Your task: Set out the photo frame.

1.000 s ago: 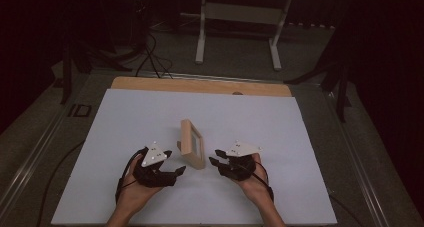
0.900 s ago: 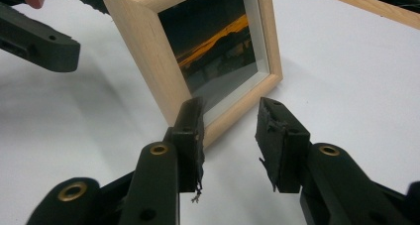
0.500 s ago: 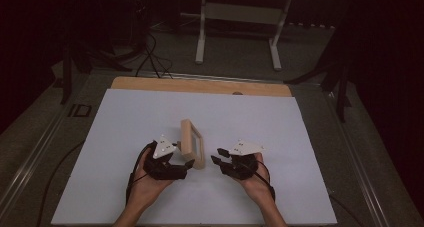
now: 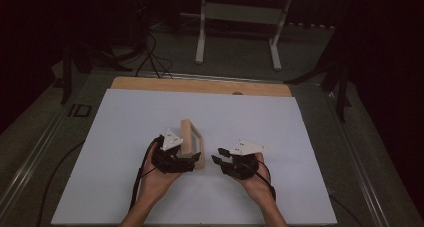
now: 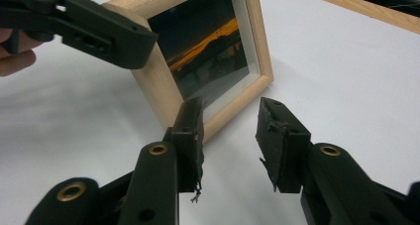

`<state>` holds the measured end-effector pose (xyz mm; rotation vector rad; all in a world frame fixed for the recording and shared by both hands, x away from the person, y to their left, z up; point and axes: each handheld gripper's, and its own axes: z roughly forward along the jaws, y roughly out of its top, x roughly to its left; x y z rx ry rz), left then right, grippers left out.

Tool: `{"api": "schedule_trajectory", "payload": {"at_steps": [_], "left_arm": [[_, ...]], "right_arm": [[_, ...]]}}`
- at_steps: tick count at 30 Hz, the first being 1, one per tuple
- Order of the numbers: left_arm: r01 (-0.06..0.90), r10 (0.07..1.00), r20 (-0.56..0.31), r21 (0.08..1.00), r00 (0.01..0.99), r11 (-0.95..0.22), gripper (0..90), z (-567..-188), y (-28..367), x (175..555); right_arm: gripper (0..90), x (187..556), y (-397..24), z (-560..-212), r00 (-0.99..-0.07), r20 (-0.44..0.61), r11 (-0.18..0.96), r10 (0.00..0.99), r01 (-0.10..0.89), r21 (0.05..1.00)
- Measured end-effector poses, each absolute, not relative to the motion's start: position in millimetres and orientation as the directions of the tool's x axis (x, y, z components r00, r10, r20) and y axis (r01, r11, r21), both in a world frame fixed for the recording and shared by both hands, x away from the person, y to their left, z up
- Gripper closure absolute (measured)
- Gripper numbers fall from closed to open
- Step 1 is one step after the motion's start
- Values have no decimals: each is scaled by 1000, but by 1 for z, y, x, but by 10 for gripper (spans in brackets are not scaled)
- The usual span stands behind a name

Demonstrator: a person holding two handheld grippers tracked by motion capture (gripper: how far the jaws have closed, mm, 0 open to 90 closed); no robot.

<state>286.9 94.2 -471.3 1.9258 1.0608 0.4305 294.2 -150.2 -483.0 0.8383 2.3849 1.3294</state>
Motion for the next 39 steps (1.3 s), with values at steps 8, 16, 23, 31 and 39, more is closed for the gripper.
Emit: {"api": "schedule_trajectory", "payload": {"at_steps": [8, 16, 23, 31, 39], "left_arm": [[532, 832, -118, 815, 541, -230, 218, -471, 92, 292], [544, 834, -141, 813, 534, -210, 304, -470, 92, 294], [551, 829, -154, 809, 537, -206, 322, -470, 92, 294], [556, 828, -156, 804, 539, -211, 365, -469, 91, 295], [551, 830, -146, 806, 539, -216, 421, -467, 91, 295]], "right_arm": [[623, 294, -150, -483, -791, 33, 407, 610, 349, 844], [622, 295, -152, -483, -788, 36, 401, 615, 352, 846], [623, 295, -153, -482, -788, 35, 399, 615, 349, 848], [621, 295, -154, -481, -786, 36, 396, 617, 349, 849], [621, 295, -156, -480, -782, 37, 390, 622, 351, 851]]}}
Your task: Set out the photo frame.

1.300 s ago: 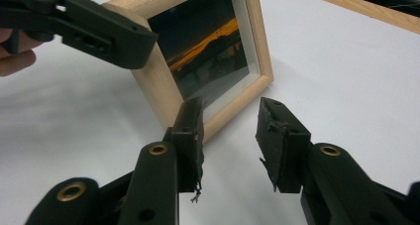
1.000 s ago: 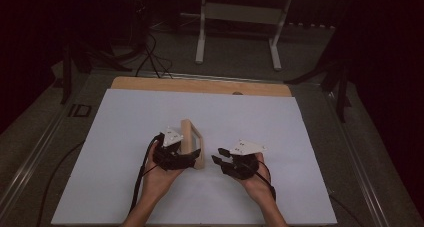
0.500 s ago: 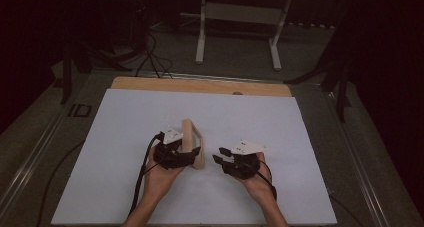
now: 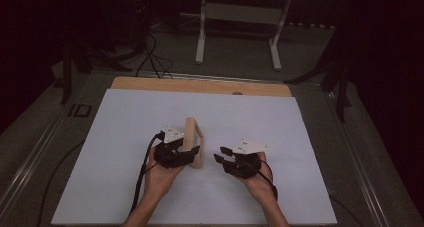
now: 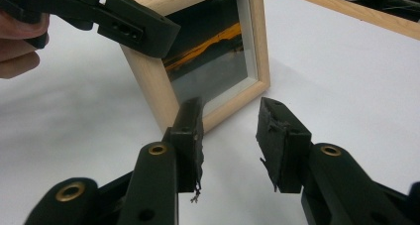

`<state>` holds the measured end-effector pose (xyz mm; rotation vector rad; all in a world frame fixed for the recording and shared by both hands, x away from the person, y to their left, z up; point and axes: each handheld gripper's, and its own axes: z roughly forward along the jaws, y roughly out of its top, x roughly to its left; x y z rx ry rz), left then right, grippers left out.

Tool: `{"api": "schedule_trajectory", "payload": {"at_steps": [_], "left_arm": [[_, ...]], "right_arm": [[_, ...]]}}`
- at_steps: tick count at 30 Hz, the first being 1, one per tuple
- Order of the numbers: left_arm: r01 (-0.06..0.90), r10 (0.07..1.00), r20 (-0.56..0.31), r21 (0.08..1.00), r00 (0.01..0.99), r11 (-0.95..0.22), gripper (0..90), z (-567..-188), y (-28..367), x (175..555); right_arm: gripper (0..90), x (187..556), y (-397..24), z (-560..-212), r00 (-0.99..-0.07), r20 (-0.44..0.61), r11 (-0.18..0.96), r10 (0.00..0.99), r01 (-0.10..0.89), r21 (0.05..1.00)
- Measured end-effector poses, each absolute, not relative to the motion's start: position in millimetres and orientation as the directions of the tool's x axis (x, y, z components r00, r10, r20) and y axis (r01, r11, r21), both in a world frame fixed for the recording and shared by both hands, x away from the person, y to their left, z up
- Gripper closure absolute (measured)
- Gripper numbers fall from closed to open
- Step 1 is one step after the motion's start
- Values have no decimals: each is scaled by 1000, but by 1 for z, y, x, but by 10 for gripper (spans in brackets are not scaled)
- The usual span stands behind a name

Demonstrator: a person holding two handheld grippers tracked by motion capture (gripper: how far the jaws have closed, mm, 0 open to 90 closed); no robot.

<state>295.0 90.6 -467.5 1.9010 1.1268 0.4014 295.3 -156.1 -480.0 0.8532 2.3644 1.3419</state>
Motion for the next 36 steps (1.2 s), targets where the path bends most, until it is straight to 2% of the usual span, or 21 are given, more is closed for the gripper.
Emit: {"api": "schedule_trajectory", "payload": {"at_steps": [7, 11, 26, 36], "left_arm": [[524, 832, -103, 817, 545, -242, 497, -466, 88, 293], [494, 838, -42, 823, 544, -280, 597, -467, 86, 290], [477, 827, -30, 828, 561, -294, 602, -468, 89, 290], [418, 776, 16, 836, 630, -356, 603, -470, 91, 285]], "right_arm": [[621, 295, -157, -479, -780, 34, 386, 625, 347, 854], [621, 296, -158, -478, -777, 34, 383, 629, 348, 856], [613, 296, -159, -476, -771, 32, 373, 636, 344, 862], [609, 298, -159, -465, -756, 19, 349, 655, 324, 879]]}}
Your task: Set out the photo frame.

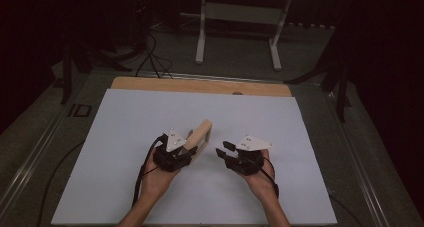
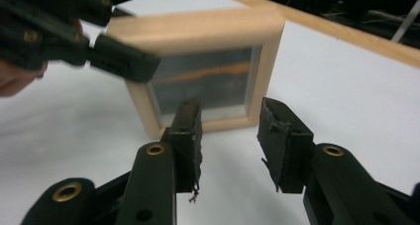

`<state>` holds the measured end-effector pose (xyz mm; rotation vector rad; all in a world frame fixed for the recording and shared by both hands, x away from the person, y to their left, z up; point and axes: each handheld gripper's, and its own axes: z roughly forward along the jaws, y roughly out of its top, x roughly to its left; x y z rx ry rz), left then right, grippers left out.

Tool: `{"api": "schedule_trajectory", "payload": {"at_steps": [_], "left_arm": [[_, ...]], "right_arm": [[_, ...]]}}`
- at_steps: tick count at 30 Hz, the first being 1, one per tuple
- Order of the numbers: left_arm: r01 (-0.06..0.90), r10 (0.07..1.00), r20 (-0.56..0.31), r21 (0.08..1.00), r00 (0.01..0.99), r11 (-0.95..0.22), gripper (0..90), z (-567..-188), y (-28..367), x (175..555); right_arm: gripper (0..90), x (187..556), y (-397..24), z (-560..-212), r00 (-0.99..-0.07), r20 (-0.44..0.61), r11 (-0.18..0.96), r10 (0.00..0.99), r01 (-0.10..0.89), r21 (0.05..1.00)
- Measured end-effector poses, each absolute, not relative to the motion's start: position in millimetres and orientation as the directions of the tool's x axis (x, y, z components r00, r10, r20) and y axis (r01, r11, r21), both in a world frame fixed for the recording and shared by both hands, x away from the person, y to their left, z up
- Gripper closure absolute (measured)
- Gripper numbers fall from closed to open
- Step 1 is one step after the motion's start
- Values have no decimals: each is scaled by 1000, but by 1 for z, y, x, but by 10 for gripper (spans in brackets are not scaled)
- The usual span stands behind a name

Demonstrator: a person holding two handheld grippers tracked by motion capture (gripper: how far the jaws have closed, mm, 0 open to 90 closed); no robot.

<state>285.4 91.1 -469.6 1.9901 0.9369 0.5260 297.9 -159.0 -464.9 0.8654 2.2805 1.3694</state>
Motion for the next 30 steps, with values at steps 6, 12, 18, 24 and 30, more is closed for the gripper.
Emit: {"api": "schedule_trajectory", "payload": {"at_steps": [6, 12, 18, 24, 30], "left_arm": [[386, 750, 31, 843, 660, -374, 603, -471, 94, 282], [354, 724, 46, 850, 688, -391, 603, -472, 95, 278], [341, 712, 56, 850, 700, -401, 603, -473, 96, 277], [330, 706, 60, 854, 705, -402, 603, -473, 95, 276], [328, 702, 61, 853, 710, -406, 603, -473, 95, 276]], "right_arm": [[607, 303, -157, -455, -744, 14, 317, 667, 302, 899], [605, 314, -153, -449, -720, 21, 282, 694, 298, 912], [680, 322, -144, -441, -716, 15, 269, 698, 281, 921], [778, 333, -134, -437, -706, 8, 265, 708, 276, 924], [897, 345, -123, -437, -696, -7, 283, 718, 283, 916]]}}
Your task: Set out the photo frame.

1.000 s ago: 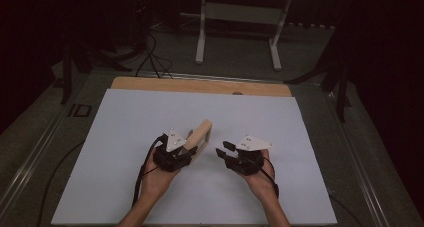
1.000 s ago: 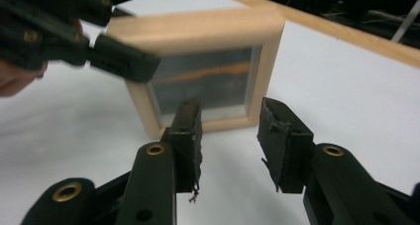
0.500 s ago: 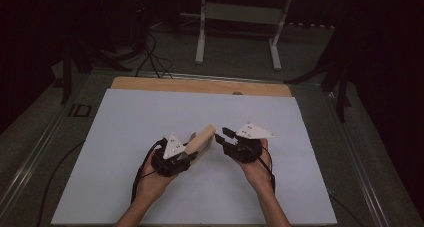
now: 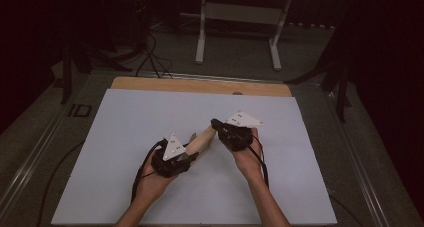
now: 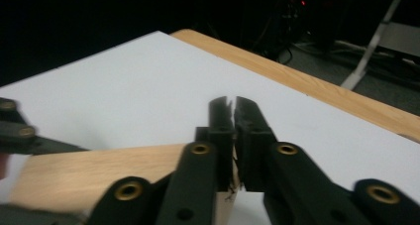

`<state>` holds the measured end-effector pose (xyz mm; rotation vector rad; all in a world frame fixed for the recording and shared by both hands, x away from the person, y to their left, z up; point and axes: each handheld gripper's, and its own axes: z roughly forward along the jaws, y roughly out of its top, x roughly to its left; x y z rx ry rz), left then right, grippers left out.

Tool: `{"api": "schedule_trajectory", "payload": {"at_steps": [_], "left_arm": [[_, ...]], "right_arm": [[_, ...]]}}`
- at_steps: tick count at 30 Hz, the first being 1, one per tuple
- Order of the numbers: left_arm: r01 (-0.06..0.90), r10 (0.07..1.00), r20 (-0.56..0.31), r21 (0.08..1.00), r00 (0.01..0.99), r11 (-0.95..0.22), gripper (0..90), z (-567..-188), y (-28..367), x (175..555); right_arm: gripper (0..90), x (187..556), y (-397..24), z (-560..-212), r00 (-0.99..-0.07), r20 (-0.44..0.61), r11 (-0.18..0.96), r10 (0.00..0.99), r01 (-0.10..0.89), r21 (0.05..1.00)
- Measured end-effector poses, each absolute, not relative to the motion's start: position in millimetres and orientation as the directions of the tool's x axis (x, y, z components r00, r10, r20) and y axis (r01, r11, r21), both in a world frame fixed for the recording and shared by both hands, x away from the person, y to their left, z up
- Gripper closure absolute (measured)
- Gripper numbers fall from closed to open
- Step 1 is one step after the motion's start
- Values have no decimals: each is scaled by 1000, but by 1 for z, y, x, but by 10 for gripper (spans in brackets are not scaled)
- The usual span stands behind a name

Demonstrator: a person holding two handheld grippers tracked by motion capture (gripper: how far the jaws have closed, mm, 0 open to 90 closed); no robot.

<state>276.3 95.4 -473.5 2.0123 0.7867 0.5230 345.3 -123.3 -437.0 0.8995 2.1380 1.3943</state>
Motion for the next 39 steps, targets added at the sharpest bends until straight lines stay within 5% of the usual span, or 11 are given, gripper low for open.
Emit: {"api": "schedule_trajectory", "payload": {"at_steps": [30, 39], "left_arm": [[366, 742, 21, 860, 670, -356, 531, -478, 104, 282], [363, 773, 110, 835, 625, -412, 511, -482, 101, 284]], "right_arm": [[899, 365, -101, -446, -686, -61, 391, 725, 338, 856], [899, 365, -101, -445, -678, -49, 384, 733, 353, 853]]}}
